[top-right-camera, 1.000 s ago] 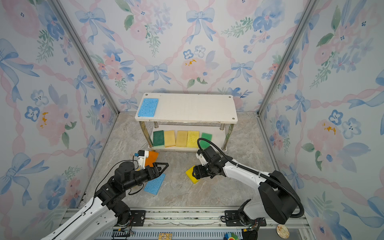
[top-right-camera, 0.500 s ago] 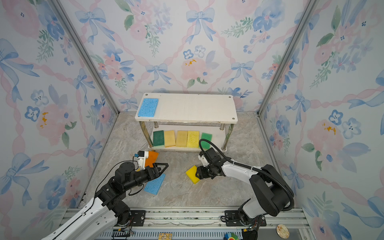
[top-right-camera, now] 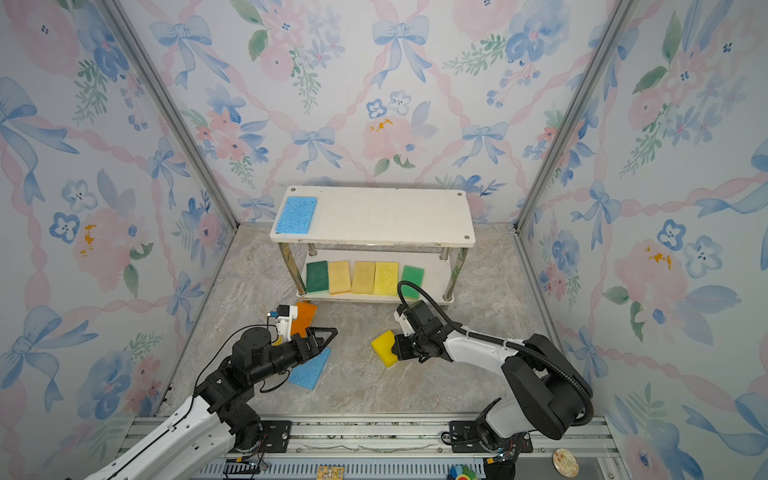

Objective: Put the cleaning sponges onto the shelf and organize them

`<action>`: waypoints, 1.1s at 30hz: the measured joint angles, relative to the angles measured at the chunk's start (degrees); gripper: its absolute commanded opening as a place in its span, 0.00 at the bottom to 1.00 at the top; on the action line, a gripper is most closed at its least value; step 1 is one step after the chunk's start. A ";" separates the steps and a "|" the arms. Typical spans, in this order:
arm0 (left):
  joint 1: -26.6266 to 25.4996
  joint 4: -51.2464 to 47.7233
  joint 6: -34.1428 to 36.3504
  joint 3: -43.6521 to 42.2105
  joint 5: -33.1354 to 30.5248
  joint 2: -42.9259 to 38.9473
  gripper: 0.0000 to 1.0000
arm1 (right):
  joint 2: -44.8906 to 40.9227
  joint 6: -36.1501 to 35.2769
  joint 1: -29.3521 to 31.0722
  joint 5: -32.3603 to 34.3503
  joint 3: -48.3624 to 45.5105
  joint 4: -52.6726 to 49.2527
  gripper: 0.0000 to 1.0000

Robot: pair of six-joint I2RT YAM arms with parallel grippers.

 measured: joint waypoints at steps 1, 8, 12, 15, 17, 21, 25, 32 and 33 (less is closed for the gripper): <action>0.00 1.16 -0.85 -0.79 0.37 0.02 0.98 | -0.63 0.66 0.35 0.02 0.00 -0.09 0.15; -1.18 6.69 -5.16 -2.16 1.20 1.29 0.97 | -11.50 8.26 5.20 2.54 3.82 -4.39 0.16; -3.63 9.86 -6.34 -2.05 0.52 3.43 0.95 | -15.50 12.26 8.11 3.82 8.17 -5.90 0.16; -5.55 12.61 -7.15 -1.92 -0.17 6.21 0.94 | -16.39 14.19 10.21 4.26 10.93 -6.73 0.17; -6.62 14.01 -7.54 -1.42 -0.74 8.07 0.93 | -16.50 14.86 11.39 4.44 12.22 -7.32 0.16; -7.76 16.06 -7.54 0.85 -1.64 10.80 0.91 | -16.50 15.56 13.57 5.05 14.29 -9.20 0.17; -8.37 18.01 -7.34 3.19 -2.27 12.63 0.80 | -16.52 15.93 15.04 5.60 14.71 -9.64 0.16; -8.68 19.04 -6.78 4.15 -2.73 14.38 0.33 | -16.59 16.79 16.20 6.25 14.71 -10.23 0.18; -8.68 19.10 -6.84 4.17 -2.73 14.45 0.27 | -16.61 16.79 16.20 6.32 14.71 -10.27 0.19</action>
